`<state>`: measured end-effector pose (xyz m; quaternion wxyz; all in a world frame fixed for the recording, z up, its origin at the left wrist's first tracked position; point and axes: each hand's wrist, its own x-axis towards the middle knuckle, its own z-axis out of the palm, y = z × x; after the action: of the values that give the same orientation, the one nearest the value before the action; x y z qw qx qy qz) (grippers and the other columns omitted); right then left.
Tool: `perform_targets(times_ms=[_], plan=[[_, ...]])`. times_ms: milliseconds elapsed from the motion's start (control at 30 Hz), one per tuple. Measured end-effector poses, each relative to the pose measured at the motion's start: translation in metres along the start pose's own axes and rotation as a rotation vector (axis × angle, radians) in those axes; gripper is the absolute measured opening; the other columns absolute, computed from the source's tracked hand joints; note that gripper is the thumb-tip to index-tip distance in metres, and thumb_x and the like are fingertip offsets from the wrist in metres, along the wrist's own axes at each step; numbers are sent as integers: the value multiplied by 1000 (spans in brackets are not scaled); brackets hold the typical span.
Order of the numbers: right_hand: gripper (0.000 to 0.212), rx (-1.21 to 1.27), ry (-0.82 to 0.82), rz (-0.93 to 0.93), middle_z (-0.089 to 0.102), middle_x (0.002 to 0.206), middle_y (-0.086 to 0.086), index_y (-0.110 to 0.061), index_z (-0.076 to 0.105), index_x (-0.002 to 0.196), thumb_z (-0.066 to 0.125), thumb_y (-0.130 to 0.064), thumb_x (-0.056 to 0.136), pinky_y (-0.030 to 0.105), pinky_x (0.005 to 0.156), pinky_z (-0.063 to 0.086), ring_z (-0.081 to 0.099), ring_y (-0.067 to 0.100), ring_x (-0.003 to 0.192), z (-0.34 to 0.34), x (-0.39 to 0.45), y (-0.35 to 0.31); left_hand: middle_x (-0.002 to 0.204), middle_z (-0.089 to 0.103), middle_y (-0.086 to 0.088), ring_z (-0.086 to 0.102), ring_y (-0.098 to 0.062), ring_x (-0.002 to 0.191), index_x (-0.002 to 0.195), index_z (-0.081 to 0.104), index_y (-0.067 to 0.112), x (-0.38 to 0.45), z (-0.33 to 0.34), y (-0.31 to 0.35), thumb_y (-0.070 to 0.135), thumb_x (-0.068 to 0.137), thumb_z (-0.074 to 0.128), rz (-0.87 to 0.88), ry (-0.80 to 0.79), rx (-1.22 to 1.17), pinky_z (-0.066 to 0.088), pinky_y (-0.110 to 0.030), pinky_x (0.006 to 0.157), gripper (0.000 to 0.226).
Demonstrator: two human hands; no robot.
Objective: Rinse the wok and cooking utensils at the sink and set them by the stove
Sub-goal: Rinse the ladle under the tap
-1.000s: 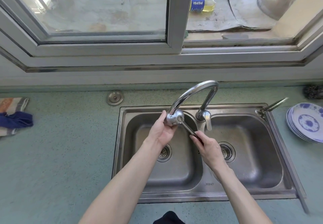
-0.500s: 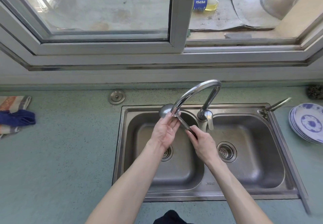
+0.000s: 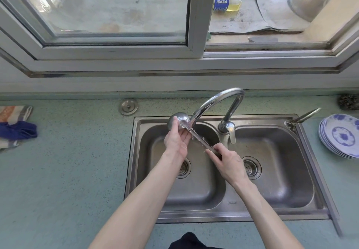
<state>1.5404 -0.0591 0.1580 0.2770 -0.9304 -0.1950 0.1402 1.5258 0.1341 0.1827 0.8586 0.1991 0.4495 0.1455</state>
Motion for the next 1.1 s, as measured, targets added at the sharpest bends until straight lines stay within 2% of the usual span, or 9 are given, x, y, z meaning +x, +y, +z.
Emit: perform_targets(times_ms=[133,267,433,567,733,867,1000,1067,1100], plan=[[51,104,29,57,61,62,-8,-25,57,79,43,-71,97,38,60,39,59,29,67,-9,-11,19,112,76,-18,75,-26,102,121,63,5,0,0,5,44,92,73,-63,70,-95,64,-34,82,49],[71,152,192,121,56,53,1,-14,53,64,35,-73,99,40,57,43,54,25,56,-8,-13,25,109,77,-14,76,-24,99,118,64,10,-8,-2,-8,39,93,74,-98,30,-79,60,-38,92,40],[70,93,290,129,35,47,1,-8,45,60,37,-67,98,43,52,39,40,32,52,-12,-13,23,111,76,-18,76,-26,96,121,65,6,-11,4,-15,39,95,71,-74,-31,-76,62,-36,82,42],[60,12,329,74,30,45,-6,-18,35,57,41,-60,99,33,52,29,38,31,48,-16,-8,6,108,76,-18,76,-27,98,115,65,3,-11,6,-15,47,102,56,-57,-52,-20,63,-36,84,46],[60,-24,300,57,37,49,-3,-20,31,58,48,-55,103,34,55,32,51,44,56,-12,5,-10,113,75,-19,76,-27,98,131,58,-3,-12,5,-15,39,107,51,-7,-60,13,63,-34,78,49],[61,47,249,81,53,53,3,-11,50,61,47,-52,106,34,58,34,59,41,61,-8,13,-22,110,76,-21,75,-30,102,126,60,-4,-16,1,-21,32,108,49,40,-85,122,63,-37,81,42],[53,103,199,121,70,71,11,-18,64,68,47,-51,107,34,65,36,66,39,77,-4,21,-40,107,77,-17,76,-27,97,117,64,-1,-26,3,-35,27,109,50,60,-102,228,60,-43,93,32],[51,133,180,151,73,78,12,-21,65,69,46,-50,107,34,67,36,66,37,83,-3,25,-42,106,76,-17,75,-27,95,112,64,2,-29,5,-37,18,107,53,61,-116,234,58,-46,96,20],[52,158,171,162,71,76,11,-22,60,66,46,-50,108,35,67,36,65,37,82,-2,26,-41,106,76,-17,74,-27,95,110,64,3,-29,5,-37,15,106,54,62,-118,236,58,-46,96,16]])
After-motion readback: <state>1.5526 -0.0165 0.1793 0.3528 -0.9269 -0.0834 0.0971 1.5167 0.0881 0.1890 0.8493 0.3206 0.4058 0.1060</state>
